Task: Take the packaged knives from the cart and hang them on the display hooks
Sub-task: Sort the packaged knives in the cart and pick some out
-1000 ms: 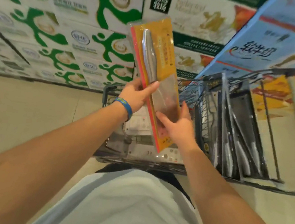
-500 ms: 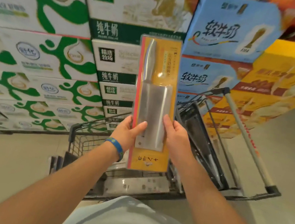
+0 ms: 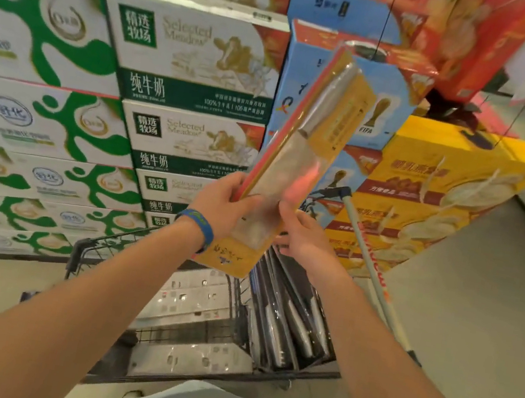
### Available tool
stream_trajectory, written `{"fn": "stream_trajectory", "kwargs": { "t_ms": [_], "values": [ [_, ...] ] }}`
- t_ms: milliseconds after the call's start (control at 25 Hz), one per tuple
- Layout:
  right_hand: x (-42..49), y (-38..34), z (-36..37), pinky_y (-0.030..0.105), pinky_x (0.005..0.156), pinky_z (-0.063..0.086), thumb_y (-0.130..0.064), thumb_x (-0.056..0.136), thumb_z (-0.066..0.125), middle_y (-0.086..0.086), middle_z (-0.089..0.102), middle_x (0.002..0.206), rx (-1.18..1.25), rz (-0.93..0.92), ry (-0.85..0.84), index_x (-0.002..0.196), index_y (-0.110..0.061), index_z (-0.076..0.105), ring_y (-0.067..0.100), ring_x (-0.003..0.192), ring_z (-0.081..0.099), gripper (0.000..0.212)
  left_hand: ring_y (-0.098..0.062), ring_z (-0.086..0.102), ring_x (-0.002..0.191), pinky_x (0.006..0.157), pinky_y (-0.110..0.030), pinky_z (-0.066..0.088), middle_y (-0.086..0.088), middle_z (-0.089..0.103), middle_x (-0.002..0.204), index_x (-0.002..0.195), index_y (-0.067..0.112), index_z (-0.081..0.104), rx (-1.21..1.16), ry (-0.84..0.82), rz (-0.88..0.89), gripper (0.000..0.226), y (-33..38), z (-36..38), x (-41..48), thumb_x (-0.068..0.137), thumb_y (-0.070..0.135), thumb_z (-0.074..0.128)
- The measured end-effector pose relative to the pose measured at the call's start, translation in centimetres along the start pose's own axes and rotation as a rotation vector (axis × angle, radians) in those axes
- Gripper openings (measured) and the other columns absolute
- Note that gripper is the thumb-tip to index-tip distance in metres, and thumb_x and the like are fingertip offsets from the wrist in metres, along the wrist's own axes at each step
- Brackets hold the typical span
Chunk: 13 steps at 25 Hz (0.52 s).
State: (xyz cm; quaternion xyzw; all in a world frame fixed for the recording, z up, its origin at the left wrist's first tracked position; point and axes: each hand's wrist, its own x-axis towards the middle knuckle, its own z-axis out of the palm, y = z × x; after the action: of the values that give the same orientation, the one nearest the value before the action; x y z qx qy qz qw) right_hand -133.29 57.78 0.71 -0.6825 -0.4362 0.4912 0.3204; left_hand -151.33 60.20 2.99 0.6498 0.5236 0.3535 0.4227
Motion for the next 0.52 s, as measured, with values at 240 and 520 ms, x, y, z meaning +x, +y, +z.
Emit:
{"fn": "stream_trajectory", "kwargs": {
  "t_ms": [240,520],
  "values": [
    [-1.7,-0.5,-5.4,0.032,0.083,0.049,-0.042,0.089,0.074,-0.014,0.058,0.102,-0.364,-0.436,0.668,0.117,-0.025,0.059,0.012,0.100,0.057,0.036,-0.011,0.056,0.062,0.053,-0.024,0.041,0.009,0.061,0.069,0.087,0.032,0.061,0.539,-0.072,0.138,0.007,3.2,0.2,1.3,0.094,0.035,0.062],
    [-4.2,1.5,-8.2,0.065,0.121,0.015,-0.062,0.082,0.072,-0.009,0.067,0.119,-1.000,-0.390,0.598,0.123,-0.038,0.065,0.023,0.121,0.057,0.048,-0.013,0.057,0.065,0.053,-0.027,0.049,0.012,0.061,0.078,0.103,0.042,0.060,1.121,-0.277,0.357,0.014,6.0,1.2,2.3,0.102,0.040,0.047]
  ]
}}
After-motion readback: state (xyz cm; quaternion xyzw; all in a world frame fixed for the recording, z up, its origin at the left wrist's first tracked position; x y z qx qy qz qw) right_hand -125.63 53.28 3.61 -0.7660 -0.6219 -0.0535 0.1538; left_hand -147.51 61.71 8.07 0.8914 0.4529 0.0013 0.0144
